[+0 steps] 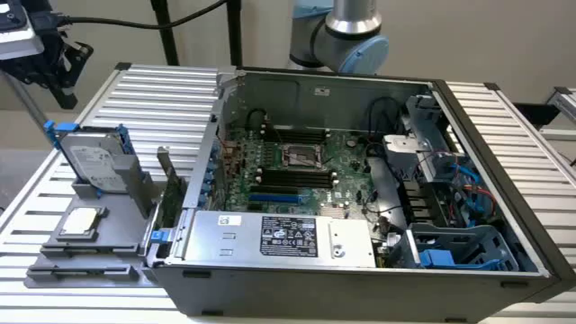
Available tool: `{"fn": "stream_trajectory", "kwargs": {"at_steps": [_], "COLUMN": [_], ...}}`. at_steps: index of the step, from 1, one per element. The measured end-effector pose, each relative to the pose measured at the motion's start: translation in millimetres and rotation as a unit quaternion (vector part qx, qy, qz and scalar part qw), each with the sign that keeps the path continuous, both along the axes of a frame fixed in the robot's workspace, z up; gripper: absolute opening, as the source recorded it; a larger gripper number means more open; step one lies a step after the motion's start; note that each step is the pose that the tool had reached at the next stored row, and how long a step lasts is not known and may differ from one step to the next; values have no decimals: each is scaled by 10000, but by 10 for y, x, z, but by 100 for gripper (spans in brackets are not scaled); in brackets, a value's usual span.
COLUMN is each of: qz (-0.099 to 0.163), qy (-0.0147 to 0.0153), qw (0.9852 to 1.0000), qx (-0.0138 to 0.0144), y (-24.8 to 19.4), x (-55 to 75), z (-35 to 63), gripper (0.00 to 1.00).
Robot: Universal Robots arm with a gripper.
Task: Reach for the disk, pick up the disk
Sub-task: 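Pick up the disk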
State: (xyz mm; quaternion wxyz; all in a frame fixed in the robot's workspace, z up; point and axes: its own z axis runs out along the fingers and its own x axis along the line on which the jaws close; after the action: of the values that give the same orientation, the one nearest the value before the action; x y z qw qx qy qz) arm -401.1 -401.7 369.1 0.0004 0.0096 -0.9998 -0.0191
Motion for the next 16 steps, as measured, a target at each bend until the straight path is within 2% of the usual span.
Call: {"fn": "stream_trajectory", "kwargs": {"at_steps": [12, 16], "qz": [0, -1], "qy": [0, -7], "qw": [10000, 10000], "qx": [0, 0], "y": [0, 0], "x": [0, -51], "z": [0, -1], "gripper": [11, 11]}}
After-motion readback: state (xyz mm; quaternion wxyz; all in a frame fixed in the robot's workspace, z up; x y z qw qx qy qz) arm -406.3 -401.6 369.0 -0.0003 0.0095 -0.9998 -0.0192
